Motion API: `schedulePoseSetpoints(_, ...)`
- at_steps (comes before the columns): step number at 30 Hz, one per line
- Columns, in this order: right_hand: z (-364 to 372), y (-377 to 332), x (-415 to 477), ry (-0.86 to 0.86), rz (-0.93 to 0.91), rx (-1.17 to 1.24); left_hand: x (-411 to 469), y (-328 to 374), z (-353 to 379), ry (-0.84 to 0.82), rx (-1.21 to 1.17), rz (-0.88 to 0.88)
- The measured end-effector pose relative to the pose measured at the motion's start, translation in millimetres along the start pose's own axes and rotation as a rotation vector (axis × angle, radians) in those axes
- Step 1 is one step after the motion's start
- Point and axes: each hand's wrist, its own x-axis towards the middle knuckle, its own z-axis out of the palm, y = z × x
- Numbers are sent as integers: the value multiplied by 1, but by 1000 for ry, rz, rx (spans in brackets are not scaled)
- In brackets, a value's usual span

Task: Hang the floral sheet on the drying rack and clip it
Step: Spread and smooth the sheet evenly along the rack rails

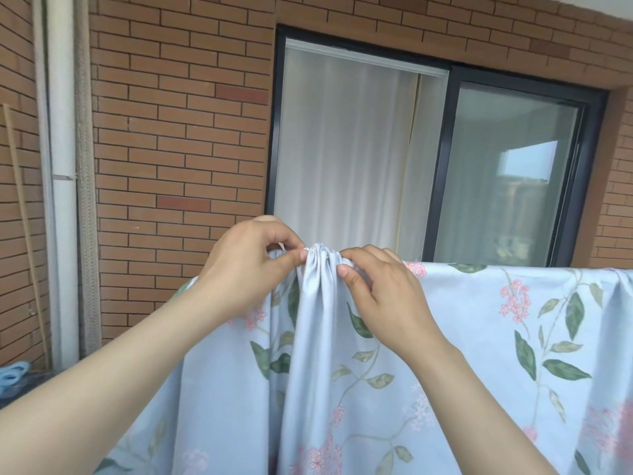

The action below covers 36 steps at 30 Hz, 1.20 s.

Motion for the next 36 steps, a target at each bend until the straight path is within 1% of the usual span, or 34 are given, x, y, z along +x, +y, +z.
schedulePoseSetpoints(4, 0, -1, -2, 8, -1, 9, 5, 1, -1, -4, -16, -19)
schedulePoseSetpoints(7, 0, -2, -2, 13, 11, 24, 2, -3, -11, 100, -22, -74)
schedulePoseSetpoints(10, 1, 1, -2, 12, 12, 21, -9, -25, -32, 230, -65, -137)
schedulePoseSetpoints(12, 1, 3, -1, 7, 20, 14, -23, -41, -43, 205, -49, -153)
schedulePoseSetpoints(15, 3, 5, 0, 8, 24, 19, -39, -52, -49, 51, 22, -181)
schedulePoseSetpoints(18, 2, 5, -1, 4, 25, 27, -43, -46, -51, 51, -19, -190)
schedulePoseSetpoints(21, 1, 3, -1, -5, 21, 30, -38, -30, -46, 51, -34, -133)
schedulePoseSetpoints(24, 1, 2, -1, -16, 9, 24, -24, -13, -33, -25, 38, -49)
schedulePoseSetpoints(26, 0, 1, -1, -17, 6, 20, -15, -5, -22, -55, 78, -24)
schedulePoseSetpoints(31, -3, 2, -2, -30, 7, 37, -3, 0, -11, 30, -20, -31)
schedulePoseSetpoints(34, -4, 1, -2, -46, 14, 59, -1, -1, -11, 44, 45, -13)
schedulePoseSetpoints(36, -5, 0, -2, -59, 21, 74, -3, -5, -14, 115, 59, -27)
